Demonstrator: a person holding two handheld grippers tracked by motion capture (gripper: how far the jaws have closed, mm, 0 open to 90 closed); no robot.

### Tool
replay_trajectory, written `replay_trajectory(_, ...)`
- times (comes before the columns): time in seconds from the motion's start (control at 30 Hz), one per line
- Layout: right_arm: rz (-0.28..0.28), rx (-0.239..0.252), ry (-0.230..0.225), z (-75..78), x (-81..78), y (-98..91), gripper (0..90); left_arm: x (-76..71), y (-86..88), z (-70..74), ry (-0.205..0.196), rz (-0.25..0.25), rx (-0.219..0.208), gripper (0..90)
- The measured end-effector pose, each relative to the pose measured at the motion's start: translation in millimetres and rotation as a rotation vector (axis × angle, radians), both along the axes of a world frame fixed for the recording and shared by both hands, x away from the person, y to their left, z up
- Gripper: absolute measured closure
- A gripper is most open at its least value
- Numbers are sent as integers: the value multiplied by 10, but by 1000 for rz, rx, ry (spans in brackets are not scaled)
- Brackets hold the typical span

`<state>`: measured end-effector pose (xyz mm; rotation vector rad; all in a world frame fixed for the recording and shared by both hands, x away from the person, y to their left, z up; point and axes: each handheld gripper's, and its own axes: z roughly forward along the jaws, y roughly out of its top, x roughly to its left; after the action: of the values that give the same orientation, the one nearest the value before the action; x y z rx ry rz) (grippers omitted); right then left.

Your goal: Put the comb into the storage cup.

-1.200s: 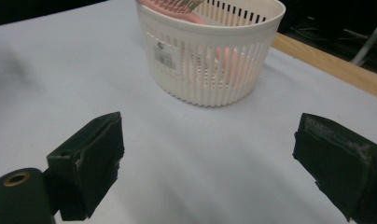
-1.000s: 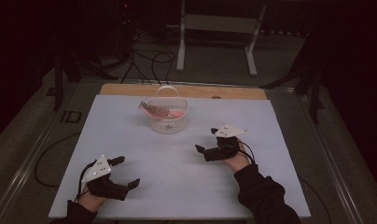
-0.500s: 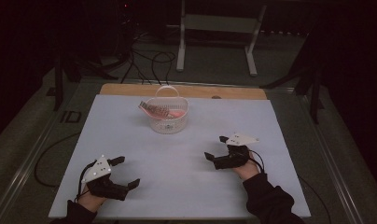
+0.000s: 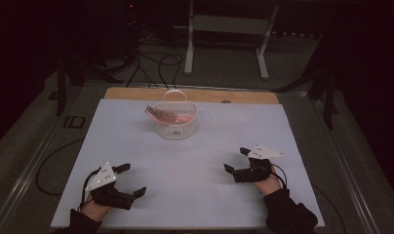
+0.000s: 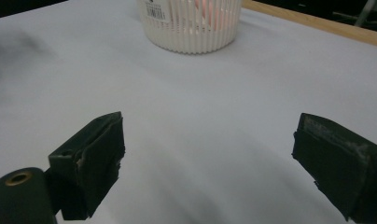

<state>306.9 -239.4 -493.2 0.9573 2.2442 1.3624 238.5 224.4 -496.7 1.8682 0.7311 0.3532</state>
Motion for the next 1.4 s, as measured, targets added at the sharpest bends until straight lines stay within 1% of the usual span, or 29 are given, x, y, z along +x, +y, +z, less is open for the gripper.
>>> replay_trajectory(0.13, -5, 1, 5, -14, -43, -56, 93, -1, 0, 0, 0, -2, 0, 0)
replay_trajectory(0.17, -10, -5, 2, -17, -56, -75, 93, -1, 0, 0, 0, -2, 1, 0)
replay_trajectory(0.2, -13, 0, 6, -18, -83, -118, 93, -1, 0, -1, 0, -2, 0, 0)
replay_trajectory(0.4, -33, 10, 4, -15, -145, -225, 93, -2, -1, 0, 0, -2, 1, 0)
replay_trajectory(0.57, -42, 27, 14, -28, -208, -318, 93, -3, 2, 1, -1, -1, -3, 0)
replay_trajectory(0.67, -48, 22, 13, -43, -247, -362, 93, -4, -1, 1, -2, -2, -4, 0)
replay_trajectory(0.73, -62, 12, 7, -53, -263, -389, 93, -3, -2, -1, 0, -2, -3, 0)
replay_trajectory(0.83, -68, -2, 7, -70, -288, -415, 93, -4, -4, -2, 1, -1, -2, 0)
replay_trajectory(0.87, -65, 1, 9, -79, -298, -420, 93, -5, -4, -3, 1, 0, -4, 0)
replay_trajectory(0.93, -65, -9, 15, -98, -320, -432, 93, -5, -4, -4, 2, -1, -5, 0)
replay_trajectory(1.0, -69, -2, 27, -112, -351, -442, 93, -4, 1, -4, 3, -3, -11, 0)
replay_trajectory(1.13, -80, -6, 33, -138, -396, -486, 93, -3, 0, -3, 4, 0, -12, 0)
replay_trajectory(1.17, -82, -8, 32, -149, -401, -498, 93, -4, 0, -4, 4, -2, -13, 0)
replay_trajectory(1.2, -85, -4, 38, -157, -411, -507, 93, -5, -1, -4, 3, -1, -12, 0)
replay_trajectory(1.3, -94, -15, 52, -181, -421, -527, 93, -2, -1, -5, 3, -1, -12, 0)
replay_trajectory(1.4, -100, -17, 49, -187, -413, -529, 93, -3, -6, -13, 7, 0, -12, 0)
